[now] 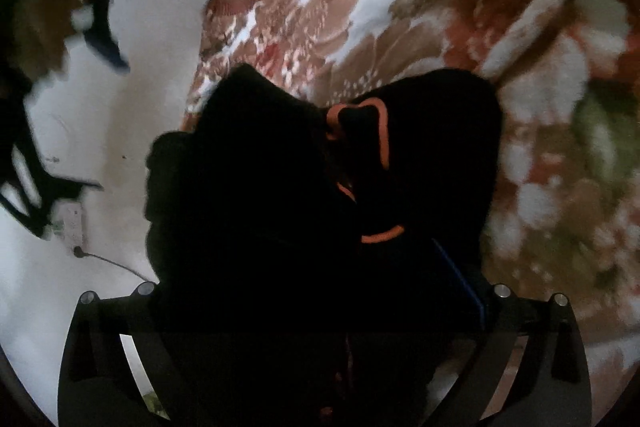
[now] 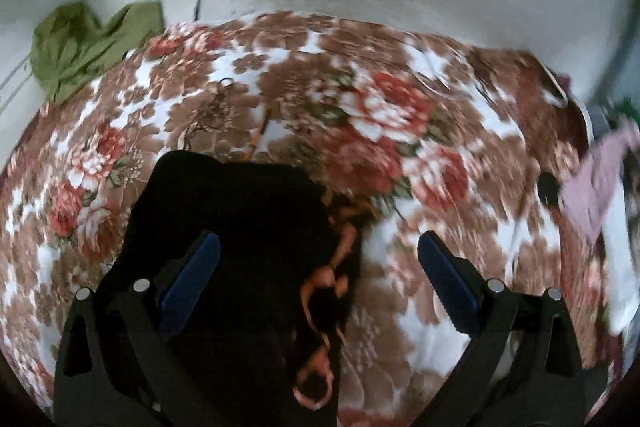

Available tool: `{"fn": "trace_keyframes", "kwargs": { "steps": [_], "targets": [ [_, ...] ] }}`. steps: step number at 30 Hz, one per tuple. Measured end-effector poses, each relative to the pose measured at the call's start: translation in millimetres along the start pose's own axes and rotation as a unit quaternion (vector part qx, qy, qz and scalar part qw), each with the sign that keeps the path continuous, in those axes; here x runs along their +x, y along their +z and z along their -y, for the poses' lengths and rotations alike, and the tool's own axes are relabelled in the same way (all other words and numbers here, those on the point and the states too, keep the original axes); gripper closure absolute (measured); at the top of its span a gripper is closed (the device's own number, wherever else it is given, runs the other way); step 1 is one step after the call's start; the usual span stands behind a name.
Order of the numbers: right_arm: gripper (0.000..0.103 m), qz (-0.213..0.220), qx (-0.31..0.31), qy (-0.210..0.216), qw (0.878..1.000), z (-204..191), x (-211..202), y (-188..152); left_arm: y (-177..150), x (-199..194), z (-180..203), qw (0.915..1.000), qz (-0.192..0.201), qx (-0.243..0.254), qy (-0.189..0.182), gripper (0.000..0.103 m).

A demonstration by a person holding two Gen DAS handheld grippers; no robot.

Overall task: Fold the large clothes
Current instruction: 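Press the folded hoodie bundle down with both grippers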

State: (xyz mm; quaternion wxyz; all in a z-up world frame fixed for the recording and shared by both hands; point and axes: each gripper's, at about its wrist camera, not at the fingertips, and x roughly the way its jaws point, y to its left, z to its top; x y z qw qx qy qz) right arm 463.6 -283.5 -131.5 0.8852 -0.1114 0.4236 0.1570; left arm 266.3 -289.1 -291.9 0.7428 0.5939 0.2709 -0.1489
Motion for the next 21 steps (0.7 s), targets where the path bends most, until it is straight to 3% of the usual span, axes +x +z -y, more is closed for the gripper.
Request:
{"fn": "trace_keyframes", "kwargs": {
  "steps": [3,6,8,12,13,14,15,17,20,21],
  "targets": [
    [0.005,-0.01,-0.015,0.001,1.0,-14,9,11,-10,-31,-11,0.9996,0.024,-0.017,-0.006,0.005],
    [0.005,-0.013,-0.026,-0.002,1.0,-25,12,18,-27,-67,-48,0.9978,0.031,-0.053,-0.023,0.005],
    [0.005,-0.016,-0.025,-0.002,1.0,-29,15,20,-47,-82,-94,0.9927,0.03,-0.113,-0.029,0.005],
    [0.005,-0.028,-0.026,0.005,0.999,-38,33,29,-89,-52,-165,0.9595,0.034,-0.259,-0.106,0.005],
    [0.005,-0.033,-0.034,0.001,0.999,-41,42,30,-93,-39,-166,0.9577,0.024,-0.259,-0.123,0.005],
    [0.005,-0.037,-0.041,-0.006,0.998,-42,49,29,-96,-22,-166,0.9611,0.011,-0.248,-0.121,0.005],
    [0.005,-0.044,-0.045,-0.015,0.998,-43,57,27,-97,-8,-162,0.9673,0.009,-0.226,-0.114,0.005],
    [0.005,-0.059,-0.043,-0.025,0.997,-38,75,20,-89,11,-157,0.968,0.024,-0.211,-0.134,0.005],
    [0.005,-0.077,-0.018,-0.024,0.997,-22,97,2,-85,32,-147,0.9502,0.022,-0.238,-0.2,0.005],
    [0.005,-0.077,-0.028,-0.032,0.996,-20,102,-3,-88,41,-140,0.9374,0.01,-0.252,-0.241,0.006]
  ]
}}
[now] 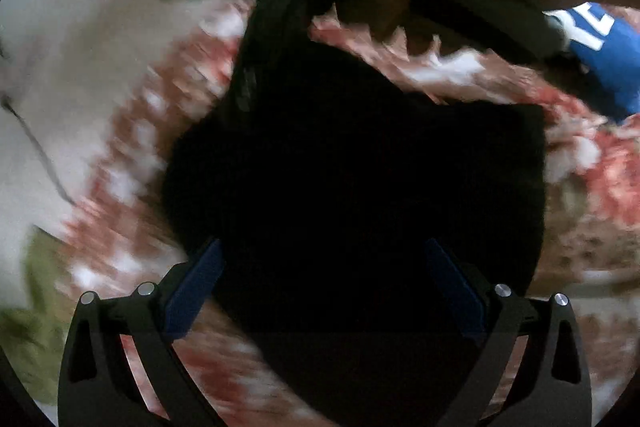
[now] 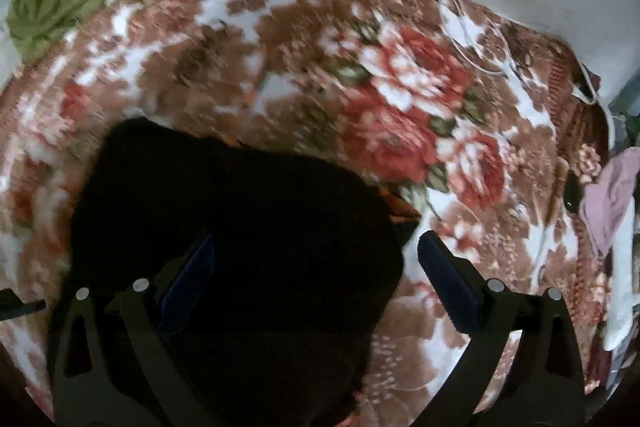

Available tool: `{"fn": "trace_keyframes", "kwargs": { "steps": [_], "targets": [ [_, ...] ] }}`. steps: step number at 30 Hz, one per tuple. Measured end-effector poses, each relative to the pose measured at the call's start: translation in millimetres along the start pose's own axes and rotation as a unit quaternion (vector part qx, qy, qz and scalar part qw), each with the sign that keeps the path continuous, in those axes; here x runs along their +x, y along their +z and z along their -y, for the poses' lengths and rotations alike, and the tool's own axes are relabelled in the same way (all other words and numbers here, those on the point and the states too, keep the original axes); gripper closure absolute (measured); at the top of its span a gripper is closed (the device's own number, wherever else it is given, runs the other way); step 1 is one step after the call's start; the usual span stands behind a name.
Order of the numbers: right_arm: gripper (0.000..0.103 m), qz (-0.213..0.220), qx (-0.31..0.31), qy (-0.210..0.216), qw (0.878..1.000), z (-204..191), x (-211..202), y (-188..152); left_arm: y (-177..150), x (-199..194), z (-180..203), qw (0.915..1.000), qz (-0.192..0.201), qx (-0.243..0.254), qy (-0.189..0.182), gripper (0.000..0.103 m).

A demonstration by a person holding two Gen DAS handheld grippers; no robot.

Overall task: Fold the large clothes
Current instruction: 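Press the folded hoodie bundle down with both grippers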

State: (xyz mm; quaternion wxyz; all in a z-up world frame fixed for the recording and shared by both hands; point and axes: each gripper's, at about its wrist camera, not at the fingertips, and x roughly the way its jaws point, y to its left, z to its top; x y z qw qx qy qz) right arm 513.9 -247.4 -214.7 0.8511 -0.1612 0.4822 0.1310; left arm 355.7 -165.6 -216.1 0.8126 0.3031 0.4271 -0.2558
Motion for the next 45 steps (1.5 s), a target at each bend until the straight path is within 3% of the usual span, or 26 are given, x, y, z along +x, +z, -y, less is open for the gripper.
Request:
{"fn": "trace_keyframes", "kwargs": {
  "steps": [1,6,10,14,17,20,23,26,31,37,41,45],
  "targets": [
    [0.005,0.002,-0.01,-0.001,1.0,3,7,-6,-4,4,-1,0.9997,-0.006,-0.014,-0.018,0.006],
    [0.005,-0.004,0.025,0.05,0.998,30,32,-17,-20,7,2,0.999,0.026,-0.027,-0.023,0.006],
    [0.005,0.022,-0.044,0.045,0.998,24,49,-25,-30,13,2,0.998,0.04,-0.043,-0.023,0.006],
    [0.005,0.001,0.035,0.094,0.995,43,61,-27,-24,8,-2,0.9982,0.027,-0.051,-0.016,0.005],
    [0.005,0.027,0.059,0.085,0.994,44,29,-27,-17,-1,-8,0.9981,0.016,-0.057,-0.013,0.005],
    [0.005,0.067,0.075,0.079,0.992,45,-14,-37,-11,-20,-17,0.9974,0.026,-0.066,0.016,0.005],
    [0.005,0.089,0.077,0.058,0.991,37,-55,-61,-5,-38,-25,0.9956,0.038,-0.077,0.038,0.005],
    [0.005,0.083,0.085,0.051,0.992,21,-80,-97,2,-42,-36,0.9948,0.045,-0.076,0.052,0.005],
    [0.005,0.054,0.034,0.034,0.997,-7,-76,-134,25,-26,-59,0.9945,0.046,-0.062,0.07,0.005],
    [0.005,0.056,-0.014,0.068,0.996,-24,-58,-146,48,23,-88,0.9943,0.039,-0.088,0.047,0.005],
    [0.005,0.032,-0.006,0.07,0.997,-25,-41,-162,48,60,-92,0.9946,0.006,-0.097,0.035,0.004],
    [0.005,0.027,0.012,0.076,0.997,-16,-34,-179,44,66,-87,0.9948,0.009,-0.091,0.045,0.004]
  ]
}}
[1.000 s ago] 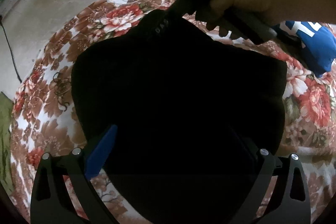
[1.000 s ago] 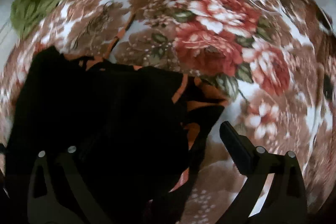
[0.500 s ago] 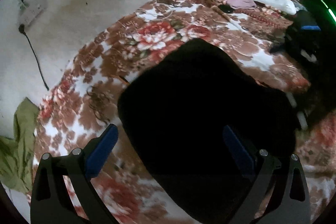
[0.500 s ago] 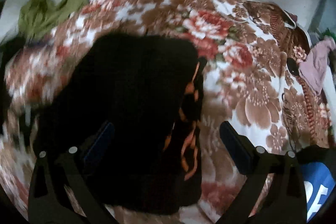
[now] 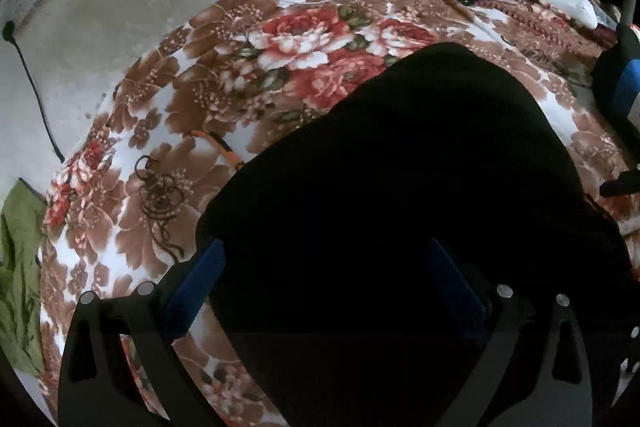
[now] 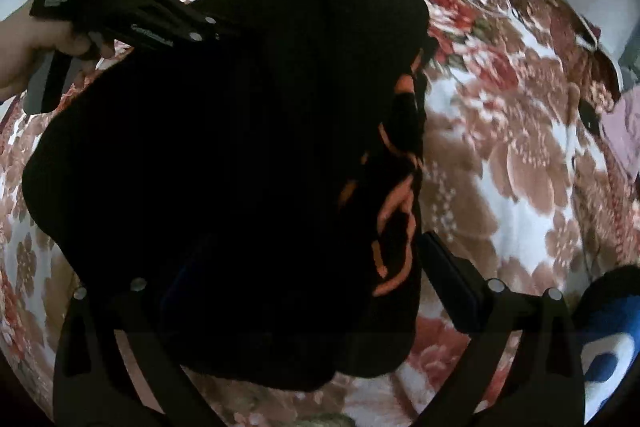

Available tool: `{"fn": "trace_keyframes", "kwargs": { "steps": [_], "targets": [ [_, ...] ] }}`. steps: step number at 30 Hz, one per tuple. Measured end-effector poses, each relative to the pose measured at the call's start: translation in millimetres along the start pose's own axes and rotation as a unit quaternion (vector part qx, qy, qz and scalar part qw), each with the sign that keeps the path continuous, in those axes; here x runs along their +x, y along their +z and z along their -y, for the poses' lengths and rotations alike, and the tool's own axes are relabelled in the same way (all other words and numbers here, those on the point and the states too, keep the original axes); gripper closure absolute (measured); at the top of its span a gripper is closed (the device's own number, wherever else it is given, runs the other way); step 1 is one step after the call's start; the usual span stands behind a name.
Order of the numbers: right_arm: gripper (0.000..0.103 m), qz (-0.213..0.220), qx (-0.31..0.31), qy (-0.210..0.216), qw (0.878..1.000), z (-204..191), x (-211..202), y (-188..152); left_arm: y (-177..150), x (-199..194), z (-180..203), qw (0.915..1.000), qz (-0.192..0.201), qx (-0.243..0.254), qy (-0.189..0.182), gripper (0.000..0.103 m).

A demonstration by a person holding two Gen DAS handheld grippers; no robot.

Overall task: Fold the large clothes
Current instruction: 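Press the folded hoodie bundle down with both grippers, then grasp the hoodie bundle with both grippers and lift it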

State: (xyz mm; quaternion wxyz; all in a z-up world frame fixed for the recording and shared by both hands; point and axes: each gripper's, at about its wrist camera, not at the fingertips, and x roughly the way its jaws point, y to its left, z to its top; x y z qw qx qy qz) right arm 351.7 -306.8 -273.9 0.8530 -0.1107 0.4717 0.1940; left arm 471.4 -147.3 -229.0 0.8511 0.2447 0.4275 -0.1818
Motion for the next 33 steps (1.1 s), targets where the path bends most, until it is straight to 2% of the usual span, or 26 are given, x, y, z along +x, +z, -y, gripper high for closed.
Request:
{"fn": "trace_keyframes", "kwargs": {
  "steps": [4,10,15,18,20,22,24,27,28,32,33],
  "targets": [
    [0.005,0.003,0.006,0.006,1.0,6,-1,-8,-3,2,1,0.9999,0.003,0.014,0.0,0.004],
    [0.005,0.004,-0.01,-0.006,1.0,7,-7,-11,-3,-1,-3,0.9998,-0.011,0.002,0.017,0.004],
    [0.005,-0.017,-0.004,-0.034,0.999,14,-16,-21,-7,-23,0,0.9972,-0.02,0.029,0.065,0.004],
    [0.005,-0.029,0.011,-0.043,0.999,20,-34,-30,-15,-51,-7,0.9956,-0.024,0.017,0.089,0.005],
    [0.005,-0.029,0.028,-0.046,0.998,27,-51,-32,-23,-71,-14,0.9964,-0.023,-0.012,0.081,0.005],
    [0.005,-0.026,0.057,-0.03,0.998,37,-65,-32,-37,-91,-24,0.9969,-0.026,-0.059,0.045,0.005],
    [0.005,-0.029,0.103,0.002,0.994,53,-76,-29,-52,-102,-33,0.9938,-0.03,-0.107,0.007,0.005],
    [0.005,-0.04,0.144,0.043,0.988,72,-78,-21,-83,-100,-49,0.9748,-0.043,-0.204,-0.08,0.005],
    [0.005,-0.046,0.151,0.05,0.986,79,-76,-18,-96,-96,-55,0.9629,-0.046,-0.242,-0.109,0.005],
    [0.005,-0.068,0.154,0.08,0.982,90,-53,-5,-130,-77,-55,0.9286,-0.048,-0.323,-0.176,0.005],
    [0.005,-0.076,0.161,0.097,0.979,93,-45,-3,-136,-72,-53,0.9233,-0.048,-0.334,-0.184,0.005]
  ]
}}
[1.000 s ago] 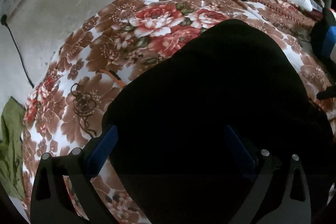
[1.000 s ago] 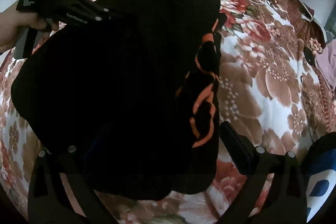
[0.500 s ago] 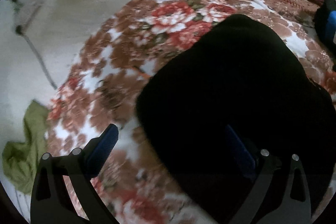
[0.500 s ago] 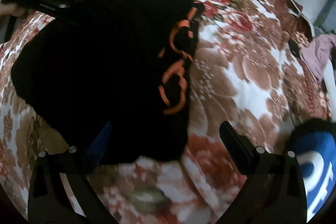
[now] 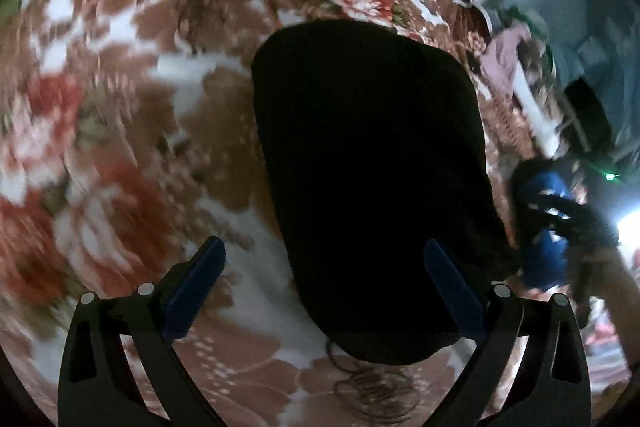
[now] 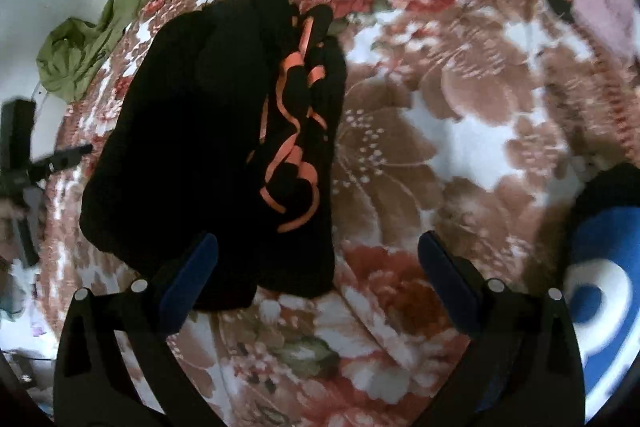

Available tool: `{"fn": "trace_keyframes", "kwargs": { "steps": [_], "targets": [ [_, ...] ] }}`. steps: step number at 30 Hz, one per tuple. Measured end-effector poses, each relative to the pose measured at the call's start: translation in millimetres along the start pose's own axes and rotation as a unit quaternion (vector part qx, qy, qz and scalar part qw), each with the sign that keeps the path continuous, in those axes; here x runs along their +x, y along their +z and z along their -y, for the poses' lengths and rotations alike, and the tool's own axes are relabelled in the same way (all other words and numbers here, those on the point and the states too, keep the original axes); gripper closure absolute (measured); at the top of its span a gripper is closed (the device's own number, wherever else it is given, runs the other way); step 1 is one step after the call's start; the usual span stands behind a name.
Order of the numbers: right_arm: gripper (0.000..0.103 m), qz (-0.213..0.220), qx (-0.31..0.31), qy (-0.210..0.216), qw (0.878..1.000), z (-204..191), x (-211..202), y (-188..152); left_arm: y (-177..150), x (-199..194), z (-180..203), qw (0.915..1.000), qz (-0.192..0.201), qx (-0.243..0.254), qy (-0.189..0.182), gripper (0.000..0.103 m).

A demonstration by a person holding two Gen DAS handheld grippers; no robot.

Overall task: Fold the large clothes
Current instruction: 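Grasp the hoodie bundle with both grippers and lift it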

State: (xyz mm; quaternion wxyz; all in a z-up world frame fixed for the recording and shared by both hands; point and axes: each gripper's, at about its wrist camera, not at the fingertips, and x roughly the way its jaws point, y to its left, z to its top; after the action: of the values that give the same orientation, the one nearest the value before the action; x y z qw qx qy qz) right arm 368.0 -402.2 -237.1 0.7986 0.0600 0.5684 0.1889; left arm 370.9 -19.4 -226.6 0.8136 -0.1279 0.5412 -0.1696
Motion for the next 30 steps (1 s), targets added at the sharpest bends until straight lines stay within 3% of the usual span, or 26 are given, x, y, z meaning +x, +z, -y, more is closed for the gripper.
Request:
{"fn": "trace_keyframes", "kwargs": {
  "steps": [4,6,8,11,20,23,30],
  "targets": [
    [0.005,-0.031,0.029,0.066,0.997,7,32,19,-9,17,-13,0.9991,-0.002,-0.033,-0.028,0.005],
    [0.005,-0.039,0.028,0.07,0.996,6,43,26,-9,25,-18,0.9974,0.004,-0.053,-0.05,0.005],
    [0.005,-0.046,0.018,0.072,0.996,1,55,36,-6,26,-27,0.996,0.019,-0.074,-0.047,0.005],
    [0.005,-0.05,0.01,0.083,0.995,-5,70,47,1,42,-37,0.991,0.021,-0.103,-0.083,0.005],
    [0.005,-0.076,0.009,0.12,0.99,-14,110,66,19,82,-34,0.9785,-0.027,-0.099,-0.179,0.004],
    [0.004,-0.082,0.01,0.129,0.988,-21,115,69,25,86,-19,0.9834,-0.047,-0.061,-0.165,0.004],
    [0.004,-0.102,-0.002,0.13,0.986,-33,124,75,32,113,-21,0.9802,-0.082,-0.057,-0.171,0.004]
  ]
}}
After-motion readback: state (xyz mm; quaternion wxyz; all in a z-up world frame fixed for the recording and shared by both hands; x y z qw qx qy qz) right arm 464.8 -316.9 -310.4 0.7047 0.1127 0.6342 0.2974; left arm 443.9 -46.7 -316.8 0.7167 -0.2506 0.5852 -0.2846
